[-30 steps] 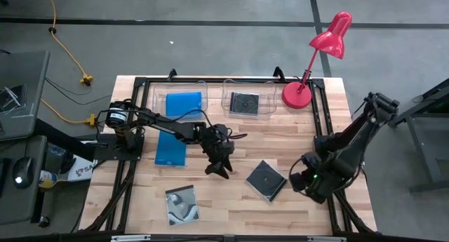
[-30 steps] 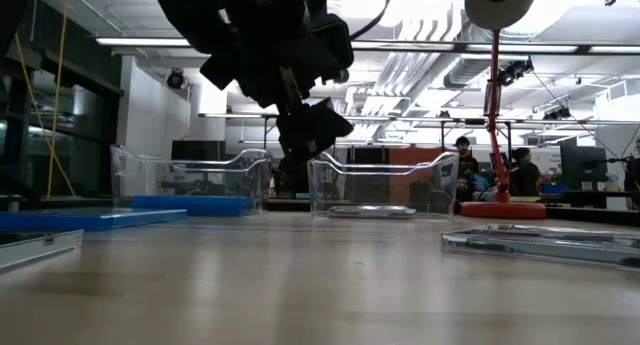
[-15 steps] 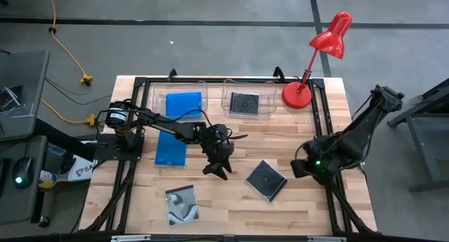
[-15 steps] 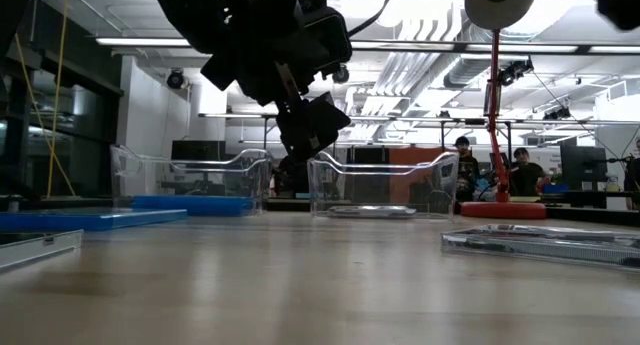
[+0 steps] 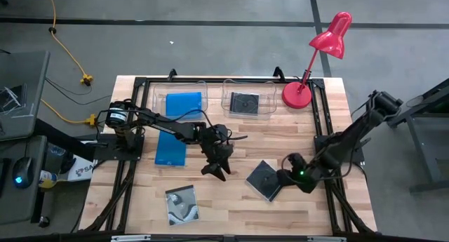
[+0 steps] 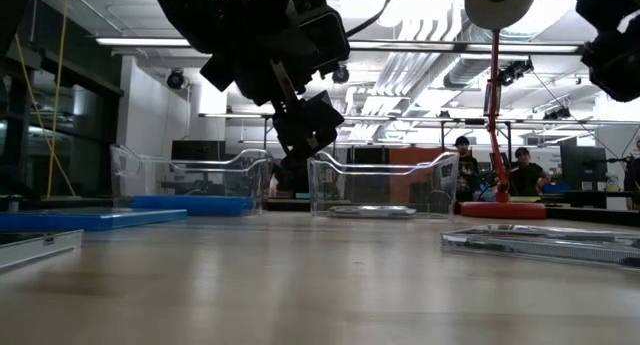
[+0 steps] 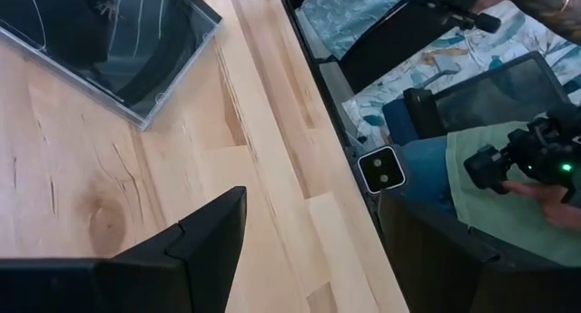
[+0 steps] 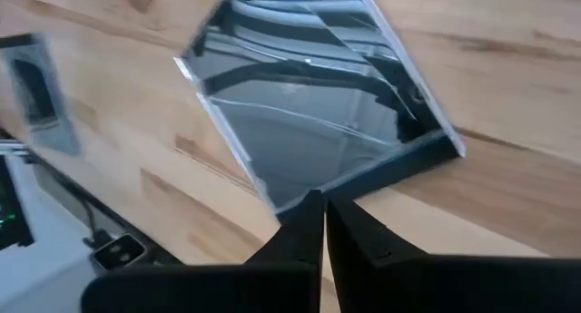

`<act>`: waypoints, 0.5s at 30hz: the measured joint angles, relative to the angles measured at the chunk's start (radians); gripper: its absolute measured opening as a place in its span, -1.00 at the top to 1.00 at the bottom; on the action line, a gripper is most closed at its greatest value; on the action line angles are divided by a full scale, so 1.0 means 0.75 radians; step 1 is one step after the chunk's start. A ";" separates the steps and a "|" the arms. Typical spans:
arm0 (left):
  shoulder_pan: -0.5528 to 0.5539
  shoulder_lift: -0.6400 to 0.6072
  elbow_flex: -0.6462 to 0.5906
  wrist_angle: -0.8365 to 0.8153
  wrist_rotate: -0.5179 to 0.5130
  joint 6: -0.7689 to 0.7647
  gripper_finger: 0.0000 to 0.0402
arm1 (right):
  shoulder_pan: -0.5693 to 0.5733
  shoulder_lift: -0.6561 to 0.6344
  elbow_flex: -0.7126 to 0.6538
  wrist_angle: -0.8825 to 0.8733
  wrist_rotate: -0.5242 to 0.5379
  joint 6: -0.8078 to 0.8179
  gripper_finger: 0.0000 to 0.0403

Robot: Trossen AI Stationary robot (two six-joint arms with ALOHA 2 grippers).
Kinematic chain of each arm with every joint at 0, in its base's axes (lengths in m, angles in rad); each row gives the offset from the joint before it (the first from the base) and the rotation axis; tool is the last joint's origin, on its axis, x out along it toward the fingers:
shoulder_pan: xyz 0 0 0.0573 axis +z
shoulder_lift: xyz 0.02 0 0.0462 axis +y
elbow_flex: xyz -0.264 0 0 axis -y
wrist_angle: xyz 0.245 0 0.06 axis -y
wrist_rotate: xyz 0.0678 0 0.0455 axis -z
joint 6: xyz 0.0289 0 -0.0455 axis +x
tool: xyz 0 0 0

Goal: Pick & place jewel cases by type
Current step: Put the right black CD case into the right transparent bin

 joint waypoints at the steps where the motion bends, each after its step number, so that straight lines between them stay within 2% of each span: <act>1: 0.000 0.000 0.000 0.000 -0.001 0.000 -0.24 | 0.000 0.009 0.000 -0.002 -0.019 0.011 1.00; 15: -0.001 0.145 -0.001 0.024 0.045 -0.001 -0.24 | -0.007 0.071 0.000 -0.009 -0.195 0.090 1.00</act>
